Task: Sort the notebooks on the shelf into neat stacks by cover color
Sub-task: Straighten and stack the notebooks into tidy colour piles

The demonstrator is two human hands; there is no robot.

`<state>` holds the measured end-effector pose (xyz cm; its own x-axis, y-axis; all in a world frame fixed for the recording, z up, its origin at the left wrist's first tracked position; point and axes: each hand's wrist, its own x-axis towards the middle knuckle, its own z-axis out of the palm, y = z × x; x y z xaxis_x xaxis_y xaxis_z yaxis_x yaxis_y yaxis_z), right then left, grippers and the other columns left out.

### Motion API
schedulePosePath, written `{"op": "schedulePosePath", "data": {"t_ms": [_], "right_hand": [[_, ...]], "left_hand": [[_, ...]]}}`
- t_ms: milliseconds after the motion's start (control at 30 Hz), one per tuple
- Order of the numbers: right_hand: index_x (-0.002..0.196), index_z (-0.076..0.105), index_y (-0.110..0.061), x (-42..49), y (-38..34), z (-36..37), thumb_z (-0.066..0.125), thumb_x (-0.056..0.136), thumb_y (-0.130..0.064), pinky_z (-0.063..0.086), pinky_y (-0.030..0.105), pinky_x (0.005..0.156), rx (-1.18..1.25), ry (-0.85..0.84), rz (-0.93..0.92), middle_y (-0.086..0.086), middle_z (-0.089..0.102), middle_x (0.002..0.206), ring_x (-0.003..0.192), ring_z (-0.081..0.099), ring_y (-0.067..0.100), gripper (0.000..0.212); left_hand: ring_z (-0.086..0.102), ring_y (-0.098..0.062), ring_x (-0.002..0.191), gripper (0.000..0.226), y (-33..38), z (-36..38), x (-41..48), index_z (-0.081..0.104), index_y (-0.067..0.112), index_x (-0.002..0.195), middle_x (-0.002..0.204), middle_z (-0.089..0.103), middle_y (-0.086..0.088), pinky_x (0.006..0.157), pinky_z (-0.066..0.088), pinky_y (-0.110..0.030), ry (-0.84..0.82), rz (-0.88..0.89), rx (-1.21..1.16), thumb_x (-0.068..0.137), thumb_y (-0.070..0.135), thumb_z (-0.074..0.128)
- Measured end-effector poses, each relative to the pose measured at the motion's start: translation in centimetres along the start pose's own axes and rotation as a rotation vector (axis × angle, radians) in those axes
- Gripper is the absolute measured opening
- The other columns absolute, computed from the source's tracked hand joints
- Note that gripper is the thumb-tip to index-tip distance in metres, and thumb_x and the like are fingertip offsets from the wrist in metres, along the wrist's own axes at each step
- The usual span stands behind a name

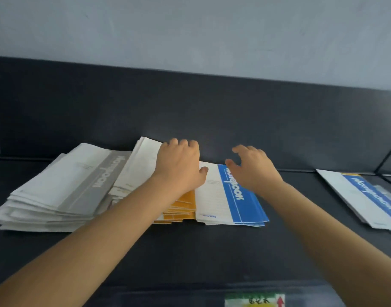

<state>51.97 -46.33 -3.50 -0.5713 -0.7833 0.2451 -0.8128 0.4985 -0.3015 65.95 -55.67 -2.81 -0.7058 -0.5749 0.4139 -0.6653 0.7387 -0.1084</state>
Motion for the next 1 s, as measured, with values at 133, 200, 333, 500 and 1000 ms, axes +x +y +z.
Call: {"op": "schedulePosePath", "data": {"t_ms": [133,200,333,500,1000], "right_hand": [[0.136,0.046,-0.014,-1.7,8.3,-3.1,0.048,0.094,-0.041,0.040,0.037,0.094,-0.096,-0.007,0.097,0.010,0.055,0.125,0.121,0.045,0.030,0.050],[0.134,0.048,-0.013,-2.5,12.8,-4.3,0.049,0.093,-0.043,0.039,0.036,0.094,-0.125,-0.016,0.144,0.010,0.055,0.126,0.121,0.045,0.031,0.050],[0.126,0.052,-0.012,-3.9,22.3,-6.7,0.050,0.091,-0.048,0.039,0.035,0.092,-0.211,-0.063,0.206,0.010,0.054,0.126,0.120,0.046,0.030,0.050],[0.103,0.053,-0.011,-4.6,32.7,-10.0,0.049,0.089,-0.052,0.042,0.030,0.072,-0.244,-0.191,0.345,0.004,0.059,0.106,0.098,0.054,0.025,0.043],[0.108,0.050,-0.008,-3.6,36.7,-7.8,0.043,0.082,-0.074,0.038,0.028,0.069,-0.108,-0.248,0.428,0.003,0.056,0.100,0.090,0.054,0.022,0.072]], "left_hand": [[0.053,-0.026,0.115,0.059,7.0,0.7,1.2,0.049,0.014,0.126,0.125,0.059,-0.006,0.088,0.043,-0.035,-0.070,0.076,-0.010,0.090,0.060,0.048],[0.053,-0.026,0.113,0.058,11.1,1.3,1.8,0.051,0.013,0.122,0.121,0.060,-0.006,0.086,0.042,-0.035,-0.105,0.093,-0.020,0.090,0.062,0.048],[0.053,-0.026,0.115,0.062,20.3,2.1,2.8,0.051,0.012,0.123,0.121,0.060,-0.006,0.089,0.041,-0.036,-0.167,0.102,-0.007,0.090,0.064,0.045],[0.052,-0.026,0.117,0.066,30.7,2.6,4.3,0.053,0.013,0.122,0.122,0.060,-0.004,0.082,0.039,-0.036,-0.275,0.085,-0.105,0.089,0.069,0.041],[0.054,-0.030,0.107,0.076,38.9,4.3,5.6,0.025,0.009,0.142,0.118,0.058,-0.012,0.072,0.036,-0.033,-0.304,0.042,-0.308,0.088,0.055,0.053]]}}
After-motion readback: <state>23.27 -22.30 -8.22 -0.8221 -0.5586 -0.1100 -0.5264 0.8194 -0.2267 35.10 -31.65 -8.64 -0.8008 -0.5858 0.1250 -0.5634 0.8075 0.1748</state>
